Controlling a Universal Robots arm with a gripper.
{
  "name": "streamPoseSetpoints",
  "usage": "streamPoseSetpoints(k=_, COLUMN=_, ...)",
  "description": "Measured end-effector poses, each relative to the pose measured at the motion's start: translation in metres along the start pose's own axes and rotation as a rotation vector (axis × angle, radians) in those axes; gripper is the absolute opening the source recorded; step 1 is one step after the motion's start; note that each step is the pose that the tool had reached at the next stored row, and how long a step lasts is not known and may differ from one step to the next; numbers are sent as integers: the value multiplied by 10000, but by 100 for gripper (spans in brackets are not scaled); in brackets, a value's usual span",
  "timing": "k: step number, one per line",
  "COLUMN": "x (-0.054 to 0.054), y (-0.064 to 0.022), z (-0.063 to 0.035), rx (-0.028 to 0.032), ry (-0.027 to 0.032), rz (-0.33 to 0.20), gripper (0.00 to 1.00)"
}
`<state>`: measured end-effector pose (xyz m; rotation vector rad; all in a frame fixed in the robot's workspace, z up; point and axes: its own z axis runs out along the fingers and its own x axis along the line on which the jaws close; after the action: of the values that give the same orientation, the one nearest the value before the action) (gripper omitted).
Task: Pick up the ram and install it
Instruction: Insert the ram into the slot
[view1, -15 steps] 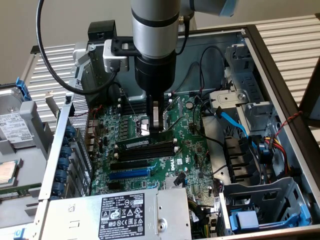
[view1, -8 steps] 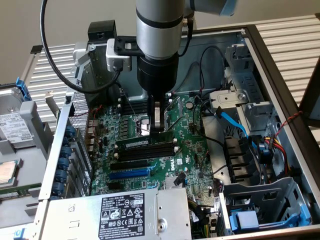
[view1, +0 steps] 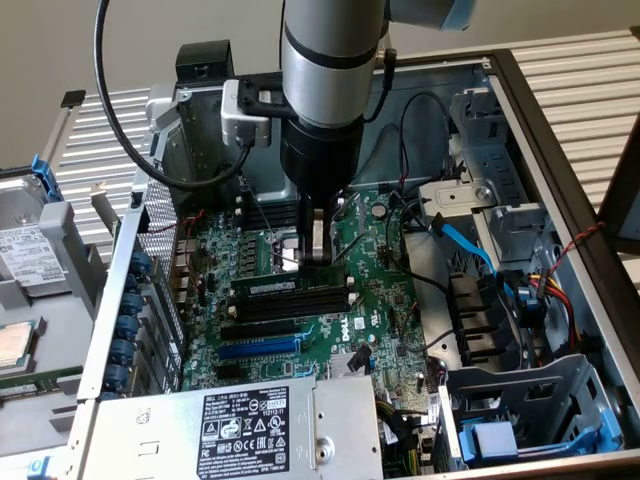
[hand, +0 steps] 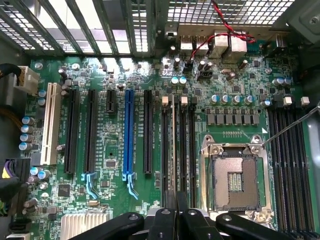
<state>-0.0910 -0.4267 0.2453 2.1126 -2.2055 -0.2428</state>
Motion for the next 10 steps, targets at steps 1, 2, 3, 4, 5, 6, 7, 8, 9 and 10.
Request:
streamPoseSetpoints(k=1, x=0, y=-8, z=6, rx=-40, ry=-18, rz=1, gripper=12)
streamPoseSetpoints(k=2, x=0, y=-16, z=12, rx=-79, ry=-32, rz=1, gripper=12)
streamPoseSetpoints(k=3, x=0, y=-24, z=15, rx=-117, ry=-39, rz=2, gripper=12)
streamPoseSetpoints(k=4, x=-1, y=-32, z=15, rx=-153, ry=-39, rz=4, gripper=12)
streamPoseSetpoints(k=5, x=-1, y=-36, z=14, rx=-192, ry=-37, rz=6, gripper=12)
streamPoseSetpoints(k=6, x=0, y=-35, z=14, rx=-209, ry=-36, rz=7, gripper=12)
streamPoseSetpoints(k=7, x=0, y=-35, z=14, rx=-212, ry=-35, rz=9, gripper=12)
streamPoseSetpoints(k=8, x=0, y=-35, z=15, rx=-215, ry=-37, rz=9, gripper=12)
streamPoseSetpoints(k=9, x=-1, y=-36, z=15, rx=-220, ry=-38, rz=8, gripper=12)
streamPoseSetpoints(k=10, x=0, y=-36, z=15, rx=-235, ry=-37, rz=9, gripper=12)
